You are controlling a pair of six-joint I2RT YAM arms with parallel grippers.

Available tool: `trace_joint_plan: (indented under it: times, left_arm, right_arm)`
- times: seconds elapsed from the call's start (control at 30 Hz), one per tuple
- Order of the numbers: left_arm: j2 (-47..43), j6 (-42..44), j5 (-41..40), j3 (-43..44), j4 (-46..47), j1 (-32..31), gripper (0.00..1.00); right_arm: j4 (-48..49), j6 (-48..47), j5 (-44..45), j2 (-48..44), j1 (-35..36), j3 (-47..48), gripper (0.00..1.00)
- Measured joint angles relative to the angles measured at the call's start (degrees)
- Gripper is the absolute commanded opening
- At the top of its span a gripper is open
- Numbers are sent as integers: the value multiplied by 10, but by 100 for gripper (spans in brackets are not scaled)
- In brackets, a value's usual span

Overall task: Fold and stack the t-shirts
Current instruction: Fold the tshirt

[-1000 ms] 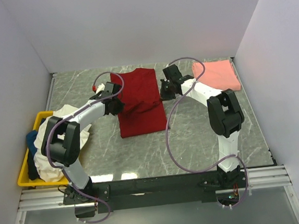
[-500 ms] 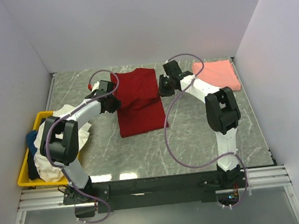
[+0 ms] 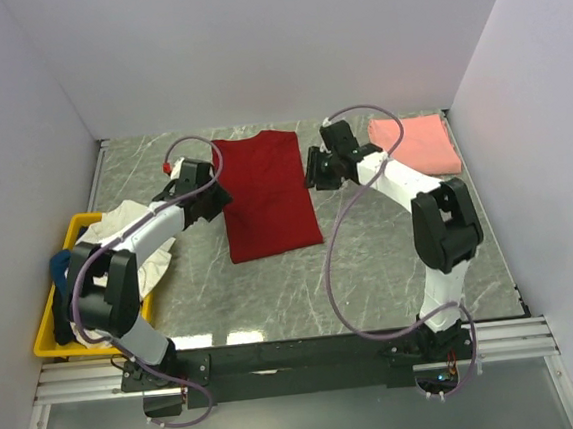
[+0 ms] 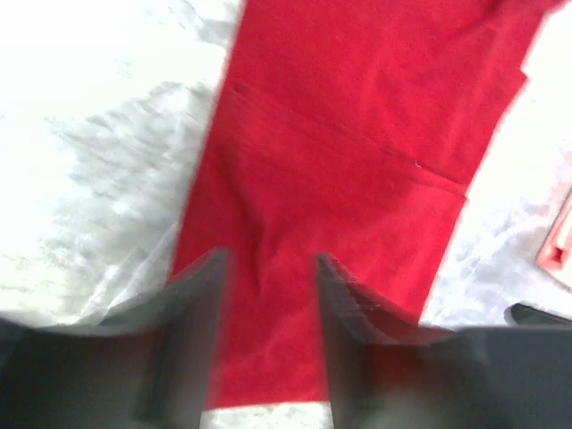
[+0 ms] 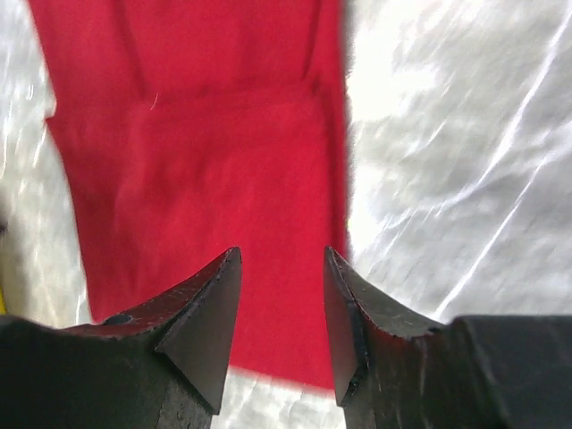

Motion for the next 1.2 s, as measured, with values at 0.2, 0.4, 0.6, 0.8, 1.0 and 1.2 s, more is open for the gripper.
trace_joint_plan:
  times: [0.2, 0.4, 0.6, 0.8, 1.0, 1.2]
  left_arm:
    - [-19, -8, 5, -32, 18, -62, 1]
    - [-19, -22, 19, -97, 46, -109, 1]
    - [-37, -46, 23, -189, 86, -113, 1]
    - [-62, -48, 23, -216, 94, -113, 2]
    - [-115, -45, 7, -218, 55, -110, 22]
    - [-195, -47, -5, -229, 34, -104, 45]
  right_arm:
    - [39, 18, -5, -66, 60, -94, 44]
    - [73, 43, -21, -69, 84, -184, 35]
    - [131, 69, -36, -87, 46, -282, 34]
    - [156, 73, -35, -107, 38, -315, 33]
    - [146, 72, -22, -136, 38, -335, 39]
    - [129, 69, -10, -188, 35, -362, 47]
